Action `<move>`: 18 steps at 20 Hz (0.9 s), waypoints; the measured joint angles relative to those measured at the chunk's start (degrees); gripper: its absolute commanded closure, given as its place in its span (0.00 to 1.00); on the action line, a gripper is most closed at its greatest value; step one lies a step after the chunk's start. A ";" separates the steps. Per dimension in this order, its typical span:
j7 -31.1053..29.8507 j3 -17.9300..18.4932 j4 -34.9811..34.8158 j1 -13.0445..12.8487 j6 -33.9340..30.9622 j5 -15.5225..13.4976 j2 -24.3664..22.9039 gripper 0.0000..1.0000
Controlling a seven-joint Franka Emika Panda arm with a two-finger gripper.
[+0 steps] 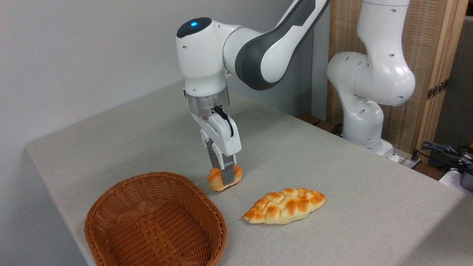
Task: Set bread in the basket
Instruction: 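Lift the bun and carry it over the wicker basket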
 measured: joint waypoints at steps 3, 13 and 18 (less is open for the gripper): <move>0.05 -0.15 0.41 -0.20 -0.22 -0.02 -0.03 0.72; 0.22 4.23 36.29 2.00 -25.31 -8.36 10.77 0.56; 0.37 2.48 41.24 2.13 -14.24 -8.53 21.77 0.13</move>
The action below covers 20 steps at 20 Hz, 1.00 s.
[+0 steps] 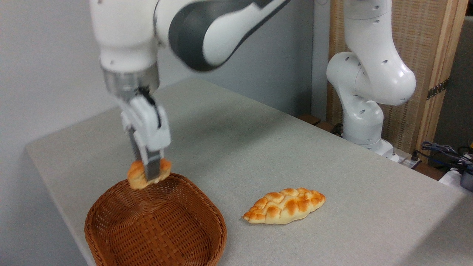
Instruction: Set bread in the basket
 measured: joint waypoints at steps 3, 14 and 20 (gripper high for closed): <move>0.00 -1.93 -0.40 -0.18 4.23 0.00 3.67 0.00; 2.72 -2.47 -2.17 -0.06 8.05 0.00 4.41 0.00; 0.96 -2.42 -1.84 2.37 -0.39 0.01 -0.59 0.00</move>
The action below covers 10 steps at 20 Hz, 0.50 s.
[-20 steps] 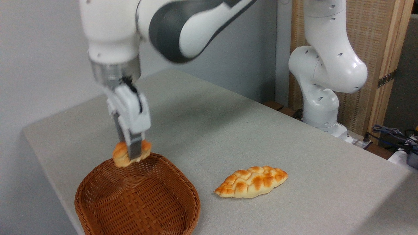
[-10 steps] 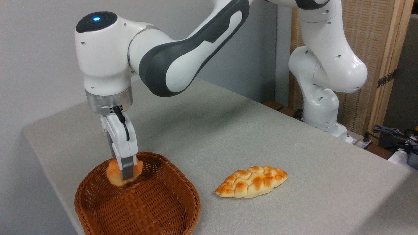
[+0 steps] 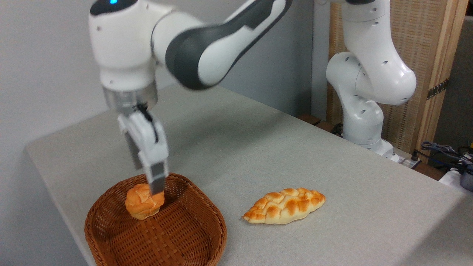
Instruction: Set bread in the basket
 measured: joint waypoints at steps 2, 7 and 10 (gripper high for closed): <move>-0.10 -0.50 0.24 2.29 -7.29 1.14 -4.64 0.00; -3.67 -3.48 -0.22 3.84 -17.16 8.98 -13.48 0.00; -4.10 -3.64 -0.52 3.89 -17.19 9.48 -13.78 0.00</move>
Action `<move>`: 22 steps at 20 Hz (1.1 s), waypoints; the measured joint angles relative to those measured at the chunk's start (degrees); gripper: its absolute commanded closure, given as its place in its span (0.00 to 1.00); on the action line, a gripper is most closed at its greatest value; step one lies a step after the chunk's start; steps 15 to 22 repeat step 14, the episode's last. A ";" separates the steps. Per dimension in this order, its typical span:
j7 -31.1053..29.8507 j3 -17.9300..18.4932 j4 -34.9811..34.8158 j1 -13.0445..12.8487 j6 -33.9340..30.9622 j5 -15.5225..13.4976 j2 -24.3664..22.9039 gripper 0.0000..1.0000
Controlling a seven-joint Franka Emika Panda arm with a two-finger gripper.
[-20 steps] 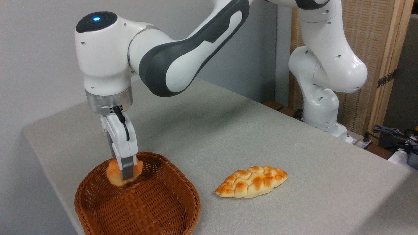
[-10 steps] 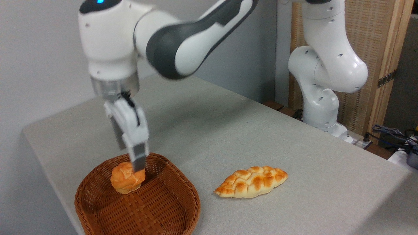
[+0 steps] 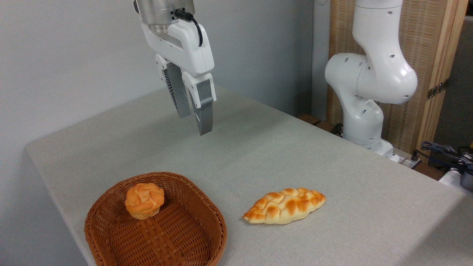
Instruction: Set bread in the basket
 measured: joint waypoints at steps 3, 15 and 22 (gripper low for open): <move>0.00 0.66 -0.04 0.26 0.01 0.00 0.38 0.00; 0.00 5.22 0.39 -2.13 0.07 0.00 0.40 0.00; 0.00 5.22 0.39 -2.13 0.07 0.00 0.40 0.00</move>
